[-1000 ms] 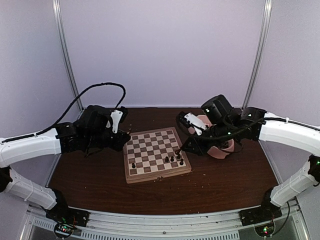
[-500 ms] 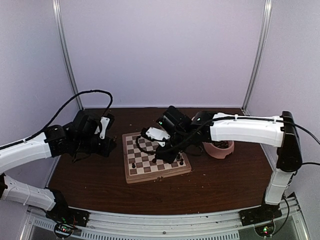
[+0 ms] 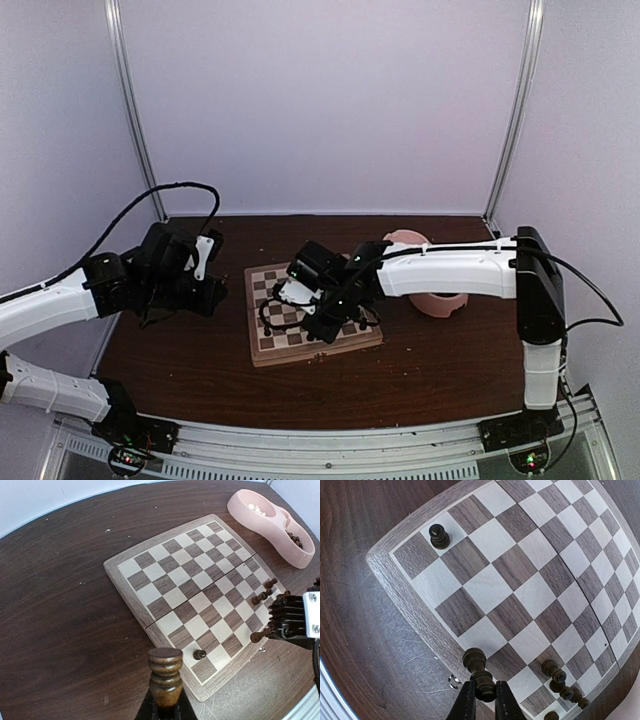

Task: Set up the chess pieces on the board
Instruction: Place the queen on the chessboard.

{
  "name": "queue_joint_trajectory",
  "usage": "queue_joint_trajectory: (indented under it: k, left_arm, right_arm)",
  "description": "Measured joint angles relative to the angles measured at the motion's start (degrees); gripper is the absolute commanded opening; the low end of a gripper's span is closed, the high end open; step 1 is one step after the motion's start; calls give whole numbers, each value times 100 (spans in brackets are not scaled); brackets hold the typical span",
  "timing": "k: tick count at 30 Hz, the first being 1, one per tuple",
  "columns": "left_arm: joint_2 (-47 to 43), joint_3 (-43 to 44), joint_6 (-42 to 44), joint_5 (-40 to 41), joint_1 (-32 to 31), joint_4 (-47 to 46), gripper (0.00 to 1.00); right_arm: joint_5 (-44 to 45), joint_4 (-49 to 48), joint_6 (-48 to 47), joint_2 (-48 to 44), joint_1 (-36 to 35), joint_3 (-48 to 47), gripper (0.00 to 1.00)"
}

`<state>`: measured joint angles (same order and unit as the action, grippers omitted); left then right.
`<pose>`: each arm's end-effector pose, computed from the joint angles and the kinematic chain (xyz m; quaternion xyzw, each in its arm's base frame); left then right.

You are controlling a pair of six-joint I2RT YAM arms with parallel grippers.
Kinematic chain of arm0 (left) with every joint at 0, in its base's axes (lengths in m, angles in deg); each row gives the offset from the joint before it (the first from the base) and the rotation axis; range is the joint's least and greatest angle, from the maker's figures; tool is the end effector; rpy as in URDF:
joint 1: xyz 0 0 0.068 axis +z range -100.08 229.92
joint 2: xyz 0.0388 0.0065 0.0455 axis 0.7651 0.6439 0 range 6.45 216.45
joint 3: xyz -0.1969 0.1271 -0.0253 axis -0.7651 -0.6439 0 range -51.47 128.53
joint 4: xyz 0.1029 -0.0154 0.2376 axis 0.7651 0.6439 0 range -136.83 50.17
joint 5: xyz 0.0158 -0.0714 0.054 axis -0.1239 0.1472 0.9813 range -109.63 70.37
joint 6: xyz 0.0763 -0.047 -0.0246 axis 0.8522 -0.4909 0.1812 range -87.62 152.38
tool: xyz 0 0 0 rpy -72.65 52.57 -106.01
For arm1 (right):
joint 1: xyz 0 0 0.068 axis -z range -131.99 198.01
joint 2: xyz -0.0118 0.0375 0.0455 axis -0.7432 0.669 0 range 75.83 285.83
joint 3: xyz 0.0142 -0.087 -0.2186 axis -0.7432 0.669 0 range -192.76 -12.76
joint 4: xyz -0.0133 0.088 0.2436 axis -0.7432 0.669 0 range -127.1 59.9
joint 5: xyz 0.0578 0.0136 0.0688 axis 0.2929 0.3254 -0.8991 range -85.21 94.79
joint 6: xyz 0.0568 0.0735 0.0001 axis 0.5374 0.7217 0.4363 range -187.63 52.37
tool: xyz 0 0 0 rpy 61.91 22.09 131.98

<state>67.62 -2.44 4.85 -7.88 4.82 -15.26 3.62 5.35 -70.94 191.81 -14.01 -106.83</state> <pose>0.2055 -0.1820 0.2110 0.0999 0.9101 -0.1557 0.3708 0.2024 0.3845 0.1392 -0.5282 0.8196 0.1174 0.1885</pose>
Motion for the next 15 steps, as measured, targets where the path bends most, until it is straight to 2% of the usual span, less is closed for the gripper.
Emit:
queue_joint_trajectory:
  k: [12, 14, 15]
  left_arm:
    - [2, -162, 9, -87, 0, -26, 0]
    - [2, -162, 17, -94, 0, -28, 0]
    - [2, -162, 20, -103, 0, -31, 0]
  right_arm:
    - [254, 52, -7, 352, -15, -321, 8]
    - [262, 55, -22, 382, -22, -337, 15]
    - [267, 72, -33, 382, -24, -352, 22]
